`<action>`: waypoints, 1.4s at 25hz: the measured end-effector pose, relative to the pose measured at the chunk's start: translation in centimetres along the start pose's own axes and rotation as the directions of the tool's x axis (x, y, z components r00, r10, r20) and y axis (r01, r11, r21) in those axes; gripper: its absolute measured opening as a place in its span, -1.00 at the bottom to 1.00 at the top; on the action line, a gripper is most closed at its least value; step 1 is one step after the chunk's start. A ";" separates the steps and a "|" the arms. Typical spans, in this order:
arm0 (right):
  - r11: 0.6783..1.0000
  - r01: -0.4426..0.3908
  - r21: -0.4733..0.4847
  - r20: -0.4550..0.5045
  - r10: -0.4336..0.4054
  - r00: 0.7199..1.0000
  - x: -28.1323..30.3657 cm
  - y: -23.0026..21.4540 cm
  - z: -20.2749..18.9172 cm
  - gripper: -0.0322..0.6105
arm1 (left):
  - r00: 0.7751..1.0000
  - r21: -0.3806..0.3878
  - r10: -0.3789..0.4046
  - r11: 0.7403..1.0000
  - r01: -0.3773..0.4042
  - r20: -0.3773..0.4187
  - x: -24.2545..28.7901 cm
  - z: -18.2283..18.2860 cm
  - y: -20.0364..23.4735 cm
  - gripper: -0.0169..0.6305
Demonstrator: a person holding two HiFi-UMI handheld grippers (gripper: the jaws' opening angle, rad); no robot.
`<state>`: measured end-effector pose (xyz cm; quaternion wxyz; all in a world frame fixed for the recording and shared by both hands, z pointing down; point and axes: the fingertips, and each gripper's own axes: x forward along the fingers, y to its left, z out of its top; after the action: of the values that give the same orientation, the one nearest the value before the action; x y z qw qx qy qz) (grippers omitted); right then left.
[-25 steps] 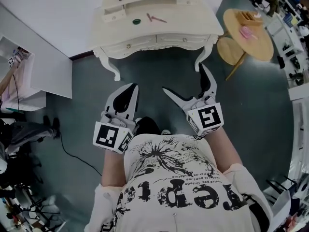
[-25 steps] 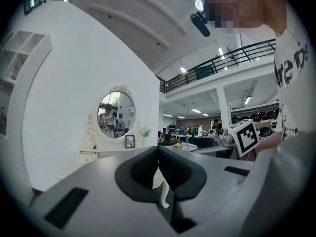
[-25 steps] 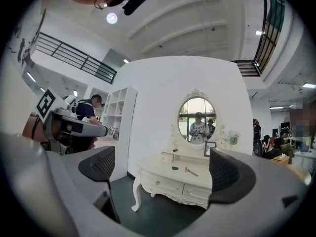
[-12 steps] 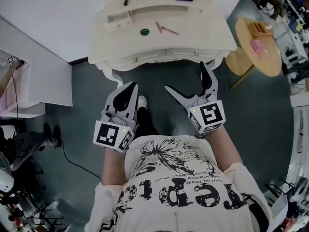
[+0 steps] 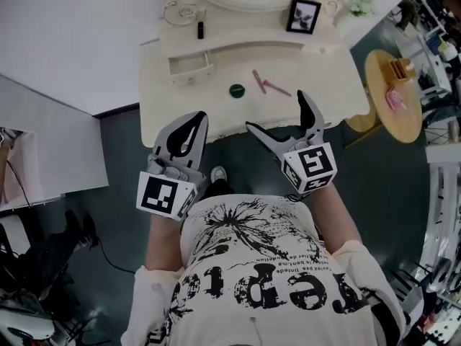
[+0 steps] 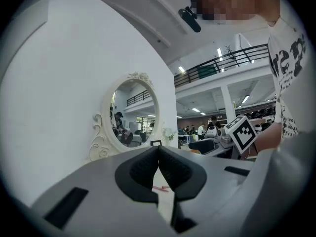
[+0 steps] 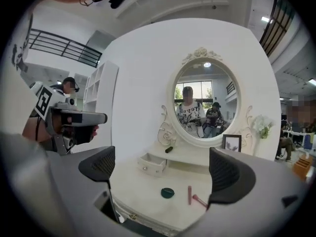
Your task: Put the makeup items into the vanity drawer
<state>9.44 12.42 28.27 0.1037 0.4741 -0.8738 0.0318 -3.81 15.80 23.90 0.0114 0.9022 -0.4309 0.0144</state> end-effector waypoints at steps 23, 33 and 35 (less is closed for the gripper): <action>0.975 -0.124 0.183 -0.556 0.206 0.805 20.3 -5.7 -17.3 0.57 | 0.989 -0.161 0.011 0.986 -0.035 -0.144 14.7 -8.7 13.7 -0.91; 0.958 -0.087 0.274 -0.679 0.256 0.688 22.3 -6.8 -23.5 -0.09 | 0.973 -0.190 0.008 0.980 -0.054 -0.230 17.8 -13.1 14.9 -0.91; 0.956 -0.072 0.283 -0.692 0.255 0.675 22.6 -6.8 -24.1 -0.22 | 0.972 -0.188 0.009 0.981 -0.054 -0.233 18.0 -13.4 15.3 -0.91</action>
<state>6.76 -6.14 56.26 0.3791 0.3513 -0.7913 0.3266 -4.59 -7.35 38.01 0.1485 0.8820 -0.4404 0.0776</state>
